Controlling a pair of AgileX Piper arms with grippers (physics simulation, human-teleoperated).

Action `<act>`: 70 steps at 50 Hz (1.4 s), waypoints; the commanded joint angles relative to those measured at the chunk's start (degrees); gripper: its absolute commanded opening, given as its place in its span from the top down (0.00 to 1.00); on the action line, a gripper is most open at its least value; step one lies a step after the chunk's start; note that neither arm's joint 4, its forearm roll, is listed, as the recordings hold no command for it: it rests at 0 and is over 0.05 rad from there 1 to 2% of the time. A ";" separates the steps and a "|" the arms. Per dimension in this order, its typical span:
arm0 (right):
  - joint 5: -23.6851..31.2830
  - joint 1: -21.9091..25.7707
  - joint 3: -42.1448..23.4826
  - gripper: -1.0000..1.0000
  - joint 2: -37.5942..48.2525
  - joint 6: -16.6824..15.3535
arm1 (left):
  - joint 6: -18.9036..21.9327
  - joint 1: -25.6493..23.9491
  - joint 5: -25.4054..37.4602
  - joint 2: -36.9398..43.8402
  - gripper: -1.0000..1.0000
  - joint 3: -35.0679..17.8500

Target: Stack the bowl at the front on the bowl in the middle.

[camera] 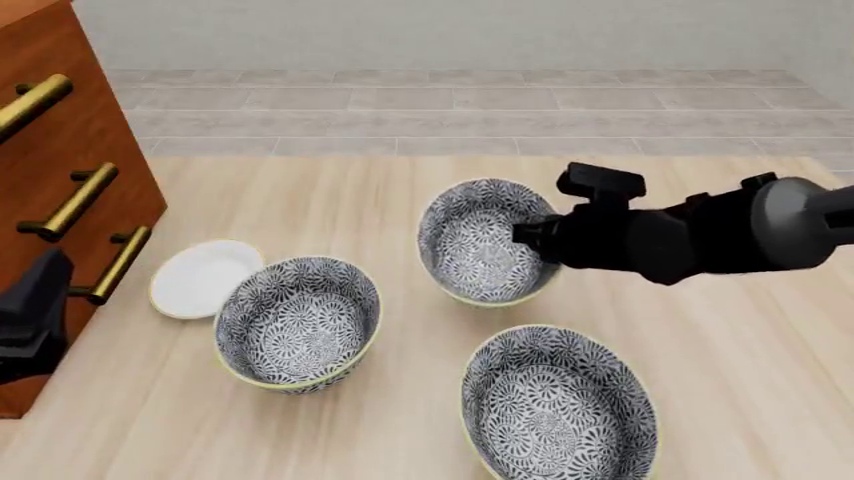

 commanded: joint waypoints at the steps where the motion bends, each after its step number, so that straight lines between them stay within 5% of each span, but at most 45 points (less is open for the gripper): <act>1: 2.96 -0.48 -0.85 1.00 -5.81 0.63 | -0.50 -0.31 6.36 -7.10 0.00 0.44; 16: 8.00 0.91 -2.27 1.00 -14.86 0.30 | 0.66 -0.82 16.53 -18.84 0.00 0.29; 28: 9.05 3.20 -3.57 1.00 -15.44 -0.25 | -1.38 0.18 15.65 -18.50 0.00 -0.39; 47: 12.17 13.76 -7.19 1.00 -16.95 -1.51 | -2.12 1.27 14.45 -16.93 0.00 -0.87; 70: 13.71 24.16 -17.37 1.00 -9.14 1.02 | -3.23 1.34 17.27 -19.26 0.00 -2.10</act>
